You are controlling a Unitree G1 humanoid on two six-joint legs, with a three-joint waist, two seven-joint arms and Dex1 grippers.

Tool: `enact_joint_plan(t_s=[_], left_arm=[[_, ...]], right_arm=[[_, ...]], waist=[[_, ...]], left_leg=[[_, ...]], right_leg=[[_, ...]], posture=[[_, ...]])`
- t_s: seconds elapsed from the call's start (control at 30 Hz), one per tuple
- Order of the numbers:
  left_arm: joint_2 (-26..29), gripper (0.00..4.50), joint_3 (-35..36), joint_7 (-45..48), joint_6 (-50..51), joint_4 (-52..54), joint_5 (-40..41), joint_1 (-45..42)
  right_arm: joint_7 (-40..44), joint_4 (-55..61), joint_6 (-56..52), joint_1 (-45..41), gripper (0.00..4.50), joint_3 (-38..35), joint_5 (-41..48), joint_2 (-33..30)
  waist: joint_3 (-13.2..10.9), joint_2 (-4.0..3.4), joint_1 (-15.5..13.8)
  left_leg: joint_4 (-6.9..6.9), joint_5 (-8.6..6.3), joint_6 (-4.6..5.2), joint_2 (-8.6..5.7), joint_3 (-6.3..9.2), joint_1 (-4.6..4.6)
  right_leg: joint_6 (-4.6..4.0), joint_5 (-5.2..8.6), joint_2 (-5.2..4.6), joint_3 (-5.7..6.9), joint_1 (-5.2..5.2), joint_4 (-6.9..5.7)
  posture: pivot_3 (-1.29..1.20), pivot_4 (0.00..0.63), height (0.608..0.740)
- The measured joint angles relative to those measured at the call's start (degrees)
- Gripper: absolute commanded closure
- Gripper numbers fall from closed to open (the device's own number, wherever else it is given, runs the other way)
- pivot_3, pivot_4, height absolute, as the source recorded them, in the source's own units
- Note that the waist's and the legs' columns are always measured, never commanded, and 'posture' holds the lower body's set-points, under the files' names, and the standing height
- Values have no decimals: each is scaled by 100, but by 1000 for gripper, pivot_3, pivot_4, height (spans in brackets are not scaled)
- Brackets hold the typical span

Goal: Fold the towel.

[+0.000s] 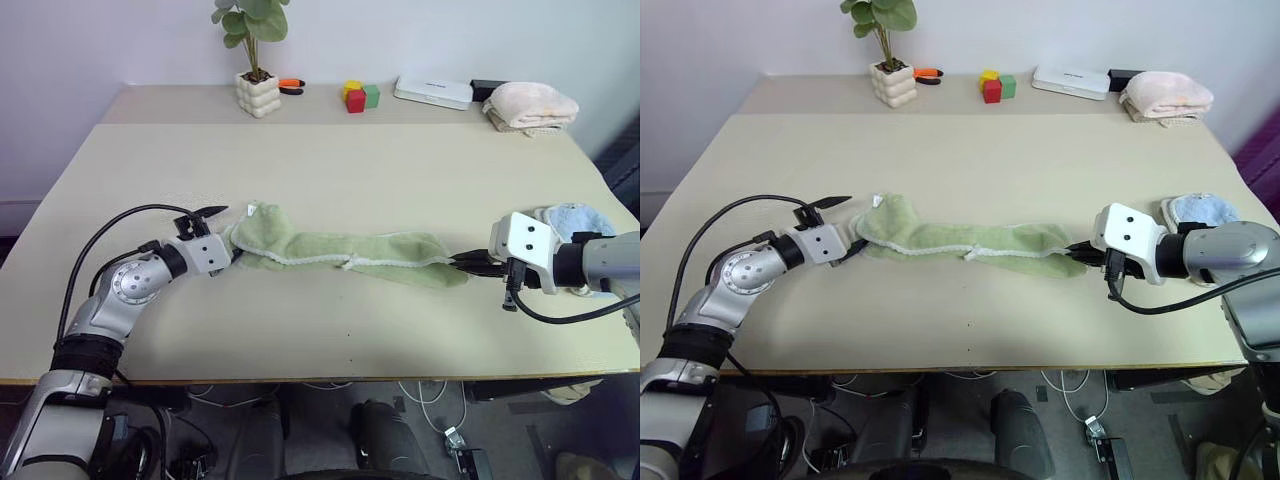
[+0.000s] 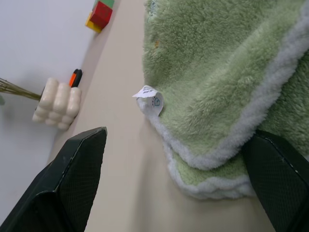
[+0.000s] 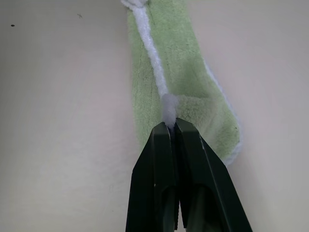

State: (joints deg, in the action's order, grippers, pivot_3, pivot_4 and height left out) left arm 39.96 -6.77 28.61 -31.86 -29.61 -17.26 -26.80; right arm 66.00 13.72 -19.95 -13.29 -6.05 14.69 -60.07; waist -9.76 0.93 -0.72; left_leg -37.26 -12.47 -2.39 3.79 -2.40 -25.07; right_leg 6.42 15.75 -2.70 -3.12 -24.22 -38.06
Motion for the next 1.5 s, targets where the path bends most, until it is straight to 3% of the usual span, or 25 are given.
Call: enact_joint_plan(t_s=[0.23, 0.6, 0.77, 1.03, 1.2, 1.37, 1.5], left_arm=[[-161, 4468, -183, 2, -1, -231, -18, -236], [-152, 4468, -193, 6, -10, -321, 45, -292], [-1, 4468, 81, 134, 241, -733, 405, -496], [-637, 4468, 539, 145, 938, -2724, 998, -2832], [-759, 4468, 267, -409, 1003, -3994, 517, -4061], [-12, 4468, 115, -836, 752, -4316, 132, -5248], [595, 4468, 23, -708, 272, -4337, -93, -5388]], right_arm=[[-35, 5, -4, 6, 4500, 0, 3, 0], [-117, -15, 85, 70, 4500, 0, -41, 2], [-629, -785, 381, -625, 4500, 104, -515, 63], [-1839, -2994, 1555, -2728, 4500, 1079, -1707, 1439], [-3456, -5625, 2624, -4719, 4500, 1526, -2691, 2161], [-4580, -6501, 3786, -5996, 4500, 1178, -2831, 1979], [-3909, -6186, 4288, -5397, 4500, 815, -2217, 1902]], waist=[[0, 0, -4], [1, -2, 6], [1, -2, 33], [-1, 1, 17], [-17, -3, 134], [-21, 0, 169], [-16, -3, 181]], left_leg=[[-1, 0, 0, 0, 0, 0], [0, 0, 0, 0, -1, 1], [1, 0, 0, 0, -1, 2], [-8, 1, -1, -4, -1, -13], [9, 7, -8, -5, -1, -42], [56, 4, -5, -4, -6, -41], [104, 7, -10, -4, -21, 2]], right_leg=[[0, 0, 0, -1, 0, 0], [0, 0, 0, -2, 1, 0], [0, 0, 2, -1, -2, -1], [3, -2, 2, 0, -6, 7], [4, -2, 2, 0, -49, -2], [3, 0, 2, 0, -56, 31], [3, 0, 0, -1, -17, 76]], posture=[[0, 150, 740], [0, 150, 740], [0, 150, 740], [0, 150, 740], [0, 150, 740], [0, 150, 740], [0, 150, 740]])
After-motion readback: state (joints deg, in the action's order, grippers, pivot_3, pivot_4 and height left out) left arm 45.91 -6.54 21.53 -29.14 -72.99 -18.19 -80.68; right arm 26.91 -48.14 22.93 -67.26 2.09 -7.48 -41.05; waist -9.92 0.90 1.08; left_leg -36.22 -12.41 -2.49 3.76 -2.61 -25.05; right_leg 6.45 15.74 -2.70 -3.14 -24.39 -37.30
